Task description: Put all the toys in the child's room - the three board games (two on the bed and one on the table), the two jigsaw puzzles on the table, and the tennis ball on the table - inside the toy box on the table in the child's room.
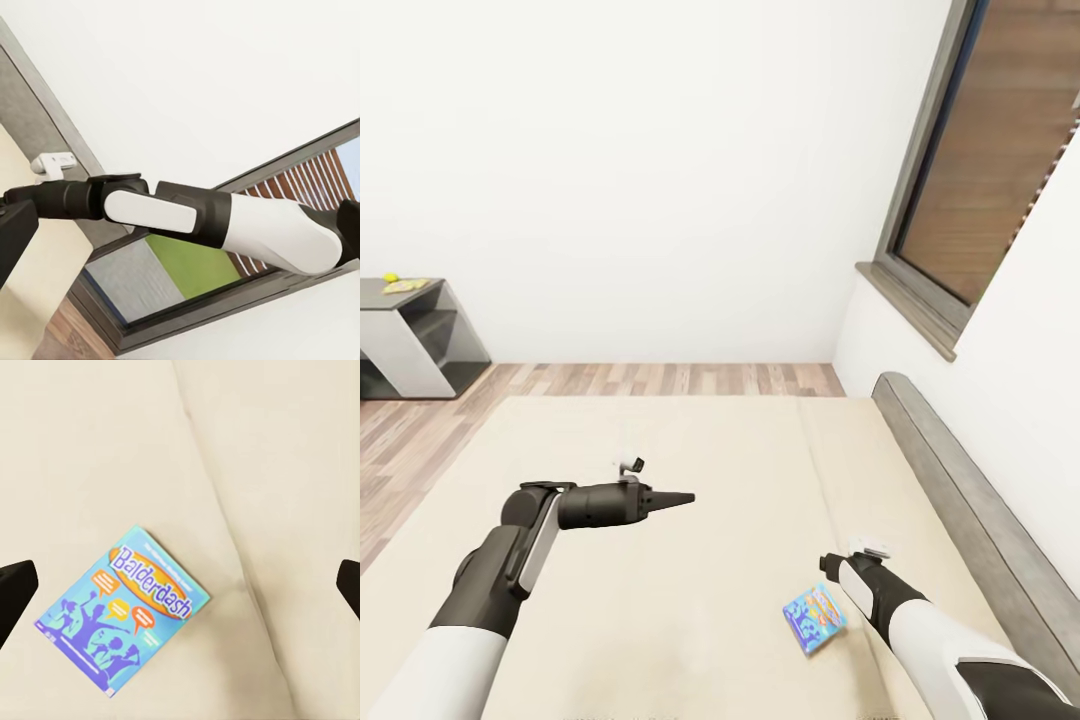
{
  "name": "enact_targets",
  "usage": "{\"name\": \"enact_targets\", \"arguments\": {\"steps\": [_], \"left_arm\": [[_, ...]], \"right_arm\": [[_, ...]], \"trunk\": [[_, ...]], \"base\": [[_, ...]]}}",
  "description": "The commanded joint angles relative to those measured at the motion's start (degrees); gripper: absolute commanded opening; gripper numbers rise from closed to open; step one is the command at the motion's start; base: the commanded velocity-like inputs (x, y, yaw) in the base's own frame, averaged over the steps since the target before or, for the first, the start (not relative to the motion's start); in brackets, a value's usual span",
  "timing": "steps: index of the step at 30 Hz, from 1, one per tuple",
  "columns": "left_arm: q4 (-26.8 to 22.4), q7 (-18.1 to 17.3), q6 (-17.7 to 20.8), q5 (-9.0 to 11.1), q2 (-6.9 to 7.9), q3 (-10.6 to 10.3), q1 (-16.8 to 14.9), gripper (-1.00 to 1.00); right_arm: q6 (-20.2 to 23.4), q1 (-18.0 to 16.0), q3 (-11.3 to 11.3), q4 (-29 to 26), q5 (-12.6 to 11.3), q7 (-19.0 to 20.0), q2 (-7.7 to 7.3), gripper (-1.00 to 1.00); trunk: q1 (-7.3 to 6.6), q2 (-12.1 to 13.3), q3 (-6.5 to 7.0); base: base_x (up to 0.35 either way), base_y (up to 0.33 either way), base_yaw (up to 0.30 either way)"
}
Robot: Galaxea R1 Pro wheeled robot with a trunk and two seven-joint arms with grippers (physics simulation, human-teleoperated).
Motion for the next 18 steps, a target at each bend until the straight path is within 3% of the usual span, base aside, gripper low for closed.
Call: {"name": "enact_targets", "arguments": {"steps": [1,18], "left_arm": [[0.0,0.0,0.6,0.2,-0.01,-0.2,0.0,1.0],[0.0,-0.1,0.6,0.5,0.03,0.1,0.0,1.0]], "right_arm": [[0.3,0.0,-0.2,-0.2,-0.2,-0.2,0.04,1.0],[0.7,0.0,-0.1,-0.9,-0.2,-0.2,0.03,1.0]], "trunk": [[0.03,-0.1,-0.2],[0.03,-0.1,-1.81]], "base": [[0.0,0.0,0.0],[0.0,0.0,0.0]]}}
